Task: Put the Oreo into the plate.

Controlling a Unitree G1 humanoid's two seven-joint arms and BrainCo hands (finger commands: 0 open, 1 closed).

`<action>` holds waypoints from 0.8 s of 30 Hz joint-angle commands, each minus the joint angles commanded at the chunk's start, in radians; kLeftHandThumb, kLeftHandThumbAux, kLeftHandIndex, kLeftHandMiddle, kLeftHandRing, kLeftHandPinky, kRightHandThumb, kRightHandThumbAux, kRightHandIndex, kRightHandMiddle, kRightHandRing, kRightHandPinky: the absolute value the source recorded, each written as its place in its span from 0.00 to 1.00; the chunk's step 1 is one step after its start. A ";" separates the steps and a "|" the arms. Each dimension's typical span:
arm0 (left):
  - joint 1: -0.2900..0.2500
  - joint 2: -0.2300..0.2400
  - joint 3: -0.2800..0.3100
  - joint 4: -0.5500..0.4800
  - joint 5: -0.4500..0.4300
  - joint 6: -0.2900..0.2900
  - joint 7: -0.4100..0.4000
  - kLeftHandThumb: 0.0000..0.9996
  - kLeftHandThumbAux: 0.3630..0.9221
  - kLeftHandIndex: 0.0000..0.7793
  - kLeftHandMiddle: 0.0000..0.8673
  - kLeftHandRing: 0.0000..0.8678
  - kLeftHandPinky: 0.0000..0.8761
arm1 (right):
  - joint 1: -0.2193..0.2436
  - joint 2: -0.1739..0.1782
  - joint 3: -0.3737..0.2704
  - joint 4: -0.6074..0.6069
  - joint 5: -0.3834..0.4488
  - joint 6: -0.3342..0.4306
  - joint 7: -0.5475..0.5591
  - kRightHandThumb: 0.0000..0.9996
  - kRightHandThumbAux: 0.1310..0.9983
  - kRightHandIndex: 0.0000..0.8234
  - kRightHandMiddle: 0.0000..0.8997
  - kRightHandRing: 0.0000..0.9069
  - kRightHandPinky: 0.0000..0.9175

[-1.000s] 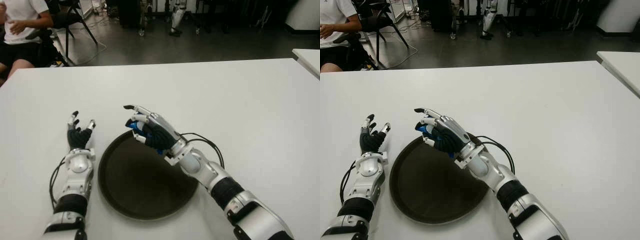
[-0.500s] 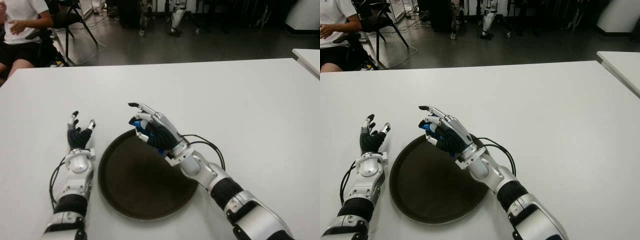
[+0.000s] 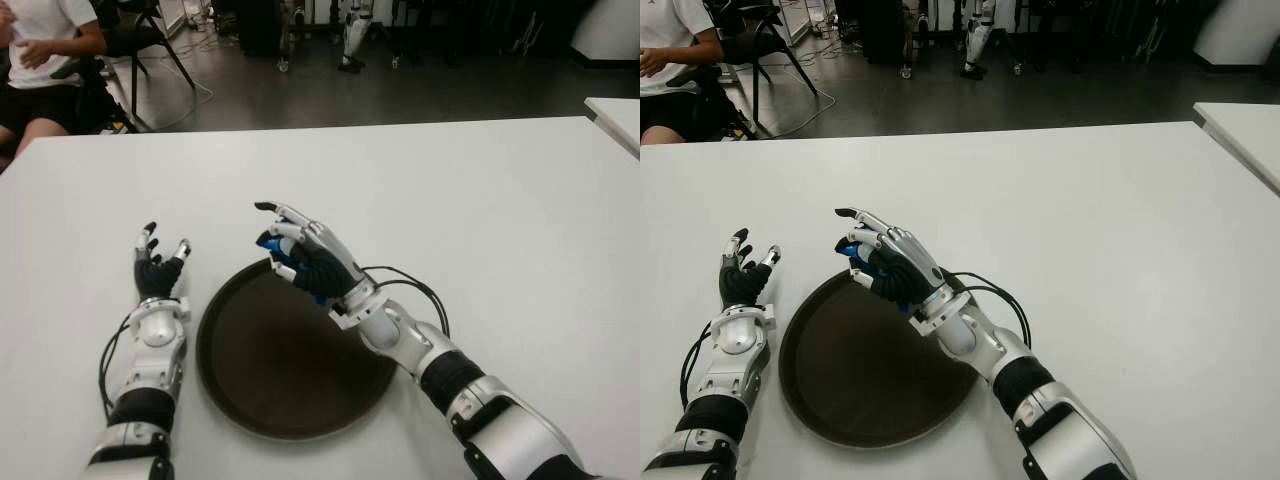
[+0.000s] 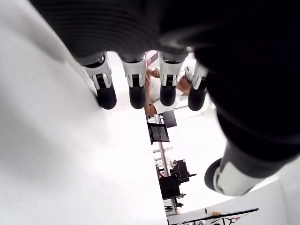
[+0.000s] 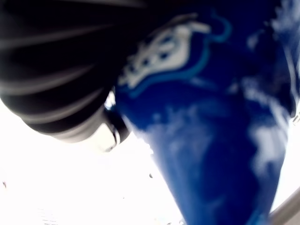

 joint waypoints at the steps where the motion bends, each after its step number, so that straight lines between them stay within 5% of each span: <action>1: 0.000 0.000 0.000 0.001 0.001 -0.001 0.001 0.13 0.58 0.05 0.07 0.05 0.03 | 0.001 0.000 0.000 -0.002 0.002 0.001 0.004 0.70 0.69 0.53 0.87 0.87 0.86; 4: -0.001 0.004 -0.004 0.008 0.007 -0.008 0.000 0.13 0.57 0.06 0.07 0.05 0.03 | 0.006 0.004 -0.005 -0.007 0.044 0.004 0.068 0.69 0.69 0.53 0.86 0.86 0.86; 6: 0.000 0.008 -0.010 0.010 0.015 -0.010 -0.002 0.11 0.56 0.05 0.05 0.03 0.02 | 0.009 0.008 -0.009 -0.006 0.100 0.003 0.155 0.68 0.70 0.52 0.76 0.78 0.77; 7: 0.001 0.010 -0.012 0.010 0.018 -0.010 -0.003 0.10 0.56 0.05 0.05 0.03 0.02 | 0.010 0.009 -0.011 -0.007 0.128 0.003 0.196 0.44 0.73 0.47 0.62 0.63 0.59; 8: 0.002 0.012 -0.015 0.009 0.023 -0.010 -0.003 0.09 0.56 0.05 0.05 0.03 0.02 | 0.011 0.012 -0.012 -0.007 0.183 0.004 0.274 0.35 0.75 0.45 0.57 0.58 0.52; 9: 0.003 0.013 -0.018 0.009 0.026 -0.011 -0.003 0.09 0.56 0.04 0.05 0.03 0.02 | 0.013 0.014 -0.014 -0.009 0.223 0.005 0.332 0.22 0.74 0.35 0.42 0.42 0.36; 12: 0.004 0.022 -0.032 0.011 0.047 -0.012 0.006 0.06 0.59 0.05 0.06 0.05 0.03 | 0.019 0.027 -0.024 -0.020 0.425 0.038 0.607 0.07 0.65 0.16 0.16 0.16 0.13; 15: 0.000 0.029 -0.040 0.020 0.060 -0.010 0.015 0.03 0.60 0.05 0.06 0.05 0.03 | 0.020 0.033 -0.032 -0.029 0.510 0.065 0.731 0.02 0.59 0.06 0.05 0.05 0.04; 24: -0.019 0.041 -0.035 0.076 0.047 -0.012 -0.002 0.01 0.60 0.03 0.07 0.06 0.04 | 0.040 0.042 -0.056 -0.085 0.651 0.146 0.945 0.00 0.46 0.00 0.00 0.00 0.00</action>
